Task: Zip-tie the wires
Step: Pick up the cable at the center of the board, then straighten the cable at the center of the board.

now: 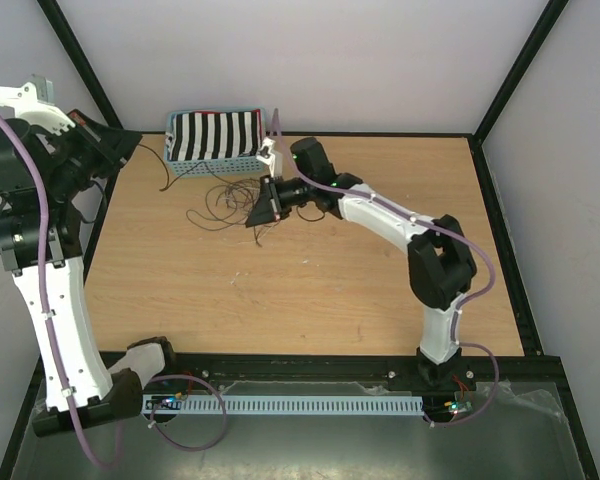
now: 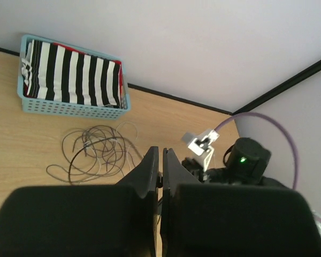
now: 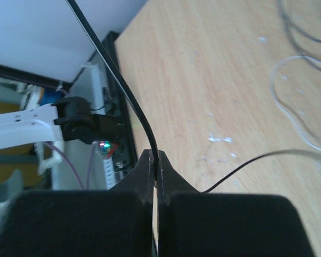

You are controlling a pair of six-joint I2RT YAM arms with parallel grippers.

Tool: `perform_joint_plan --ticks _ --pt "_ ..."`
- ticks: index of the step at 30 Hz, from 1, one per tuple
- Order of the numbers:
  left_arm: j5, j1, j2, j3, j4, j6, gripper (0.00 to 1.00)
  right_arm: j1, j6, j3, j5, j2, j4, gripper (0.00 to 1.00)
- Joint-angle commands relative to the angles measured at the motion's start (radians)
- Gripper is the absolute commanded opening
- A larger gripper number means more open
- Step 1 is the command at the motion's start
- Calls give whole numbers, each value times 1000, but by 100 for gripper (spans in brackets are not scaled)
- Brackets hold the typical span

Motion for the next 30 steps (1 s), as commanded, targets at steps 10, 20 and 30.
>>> perform_joint_plan --ticks 10,20,30 --pt "-28 -18 -174 -397 34 -48 0 -59 -409 -123 975 -300 -588 0" --pt "-145 -107 -322 -780 77 -142 0 -92 -425 -292 1493 -504 -681 0" --pt "-201 -210 -362 -1078 231 -255 0 -192 -387 -530 1465 -538 -677 0"
